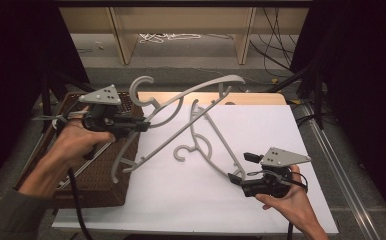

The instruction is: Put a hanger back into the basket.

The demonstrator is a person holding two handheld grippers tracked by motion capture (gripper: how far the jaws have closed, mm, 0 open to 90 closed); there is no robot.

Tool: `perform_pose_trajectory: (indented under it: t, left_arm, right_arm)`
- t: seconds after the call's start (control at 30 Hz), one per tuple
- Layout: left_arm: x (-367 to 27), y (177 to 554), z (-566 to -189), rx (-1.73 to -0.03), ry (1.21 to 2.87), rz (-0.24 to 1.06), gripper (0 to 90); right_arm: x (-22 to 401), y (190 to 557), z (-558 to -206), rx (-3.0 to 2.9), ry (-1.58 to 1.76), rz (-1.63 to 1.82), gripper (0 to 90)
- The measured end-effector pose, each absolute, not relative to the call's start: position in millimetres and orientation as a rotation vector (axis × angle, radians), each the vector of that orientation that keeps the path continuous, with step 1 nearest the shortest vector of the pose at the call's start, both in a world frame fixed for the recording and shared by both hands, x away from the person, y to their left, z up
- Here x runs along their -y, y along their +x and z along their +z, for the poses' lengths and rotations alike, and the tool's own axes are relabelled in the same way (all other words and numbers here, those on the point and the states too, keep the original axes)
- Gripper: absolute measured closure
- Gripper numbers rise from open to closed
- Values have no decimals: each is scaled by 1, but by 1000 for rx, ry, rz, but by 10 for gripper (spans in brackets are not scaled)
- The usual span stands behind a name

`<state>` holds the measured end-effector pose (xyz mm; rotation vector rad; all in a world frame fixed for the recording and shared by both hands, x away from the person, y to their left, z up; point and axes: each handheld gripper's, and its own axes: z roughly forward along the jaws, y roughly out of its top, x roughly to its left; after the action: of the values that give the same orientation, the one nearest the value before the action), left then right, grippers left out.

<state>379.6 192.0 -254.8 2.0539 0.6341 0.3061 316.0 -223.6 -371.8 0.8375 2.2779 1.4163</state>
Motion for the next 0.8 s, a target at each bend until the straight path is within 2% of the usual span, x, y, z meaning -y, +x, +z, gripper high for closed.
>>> perform_pose_trajectory:
  t: [0.27, 0.53, 0.8]
  left_arm:
    - [-231, 383, -254, -725, 2091, 377, 800]
    - [-264, 389, -262, -823, 2046, 410, 800]
    - [-295, 396, -259, -862, 2073, 532, 800]
  right_arm:
    - [224, 316, -376, -2283, 852, 1406, 196]
    - [221, 319, -385, -2314, 870, 1381, 178]
    - [224, 321, -388, -2309, 882, 1372, 175]
